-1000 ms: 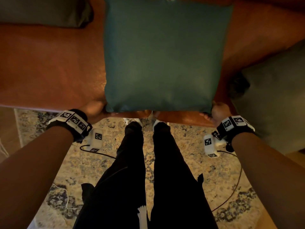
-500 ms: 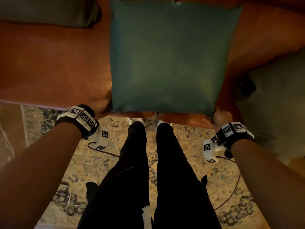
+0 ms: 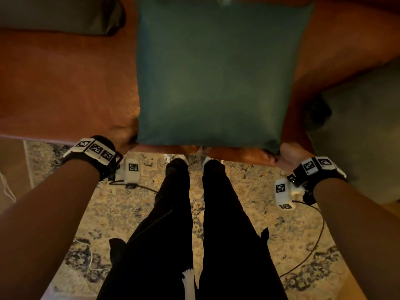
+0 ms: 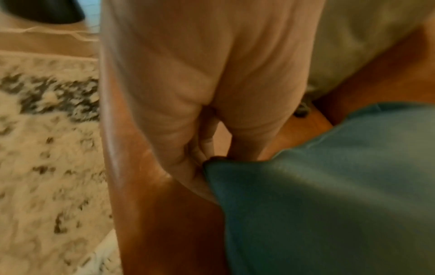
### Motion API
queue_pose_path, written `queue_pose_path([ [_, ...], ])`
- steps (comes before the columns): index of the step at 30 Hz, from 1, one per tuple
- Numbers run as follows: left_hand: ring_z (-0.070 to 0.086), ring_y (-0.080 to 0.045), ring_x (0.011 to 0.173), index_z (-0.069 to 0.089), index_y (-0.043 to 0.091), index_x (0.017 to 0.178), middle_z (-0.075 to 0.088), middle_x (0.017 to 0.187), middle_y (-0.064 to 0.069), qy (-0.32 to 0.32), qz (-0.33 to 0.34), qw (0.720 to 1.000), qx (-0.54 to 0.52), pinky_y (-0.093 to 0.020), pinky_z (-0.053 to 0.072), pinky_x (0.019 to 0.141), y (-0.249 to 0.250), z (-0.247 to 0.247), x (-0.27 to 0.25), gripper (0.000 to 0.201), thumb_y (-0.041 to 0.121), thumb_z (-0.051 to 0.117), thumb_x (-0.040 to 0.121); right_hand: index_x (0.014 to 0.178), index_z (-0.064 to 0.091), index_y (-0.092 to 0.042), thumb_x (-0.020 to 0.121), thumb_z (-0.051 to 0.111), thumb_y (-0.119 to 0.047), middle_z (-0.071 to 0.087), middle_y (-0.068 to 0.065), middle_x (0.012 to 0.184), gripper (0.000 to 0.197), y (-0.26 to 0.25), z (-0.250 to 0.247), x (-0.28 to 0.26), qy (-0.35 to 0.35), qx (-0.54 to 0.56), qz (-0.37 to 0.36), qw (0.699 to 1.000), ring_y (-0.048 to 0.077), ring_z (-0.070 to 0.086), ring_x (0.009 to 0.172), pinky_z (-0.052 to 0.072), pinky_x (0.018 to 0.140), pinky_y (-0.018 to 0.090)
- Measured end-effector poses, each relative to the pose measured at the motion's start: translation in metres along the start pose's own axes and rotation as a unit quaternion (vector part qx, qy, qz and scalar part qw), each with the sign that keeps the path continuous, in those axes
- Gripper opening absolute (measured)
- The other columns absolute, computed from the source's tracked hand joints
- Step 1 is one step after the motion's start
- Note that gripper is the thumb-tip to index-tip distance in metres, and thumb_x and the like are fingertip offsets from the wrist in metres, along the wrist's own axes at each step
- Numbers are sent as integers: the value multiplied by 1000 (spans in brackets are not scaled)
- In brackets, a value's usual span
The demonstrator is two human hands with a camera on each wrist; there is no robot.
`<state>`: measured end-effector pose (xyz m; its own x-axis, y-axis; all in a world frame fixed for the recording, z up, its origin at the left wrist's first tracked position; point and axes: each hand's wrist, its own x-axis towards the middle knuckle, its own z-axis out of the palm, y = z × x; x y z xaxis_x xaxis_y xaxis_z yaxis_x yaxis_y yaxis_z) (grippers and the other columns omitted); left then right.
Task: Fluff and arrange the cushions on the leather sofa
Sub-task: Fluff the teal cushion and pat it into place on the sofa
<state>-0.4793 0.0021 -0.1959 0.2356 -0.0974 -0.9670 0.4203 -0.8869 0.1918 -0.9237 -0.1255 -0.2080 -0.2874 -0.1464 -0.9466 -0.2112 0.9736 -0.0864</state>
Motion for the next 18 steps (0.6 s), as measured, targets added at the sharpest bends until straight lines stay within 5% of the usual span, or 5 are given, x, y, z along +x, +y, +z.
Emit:
queue_pose_path([
  [7,69,-21,109,56,3,137,67,131,-12,-35,-27,999,-29,-28,59,77,-8,4,-7,35,12,35,111,88,60,-9,108,41,-6,54,8,67,27,2,5,-4,11,-63,21,998,16,44,55,33,38,21],
  [10,73,-9,66,63,8,104,78,83,-3,-20,-28,999,-17,-17,56,54,-2,8,-11,24,14,40,110,118,64,3,108,46,-6,70,22,102,22,0,5,1,25,-3,21,999,29,66,83,59,62,27],
  [14,62,-16,80,62,9,92,67,96,-11,34,-8,998,61,-15,52,49,0,-6,-3,15,9,54,104,125,66,4,109,49,-39,69,22,125,48,-13,3,-21,82,-118,-34,989,37,64,118,52,82,27],
  [16,59,-18,83,63,10,89,65,93,-11,17,18,991,129,-14,54,58,0,-7,0,21,6,51,105,134,60,8,111,45,-23,63,26,135,42,-13,3,-20,95,-89,-45,991,39,59,127,52,88,23],
  [18,63,-28,101,69,5,103,69,114,-18,21,71,975,210,-28,56,91,3,2,-2,22,11,49,107,140,54,10,110,38,-13,56,30,143,41,-12,5,-14,129,-80,-52,987,41,54,132,49,102,34],
])
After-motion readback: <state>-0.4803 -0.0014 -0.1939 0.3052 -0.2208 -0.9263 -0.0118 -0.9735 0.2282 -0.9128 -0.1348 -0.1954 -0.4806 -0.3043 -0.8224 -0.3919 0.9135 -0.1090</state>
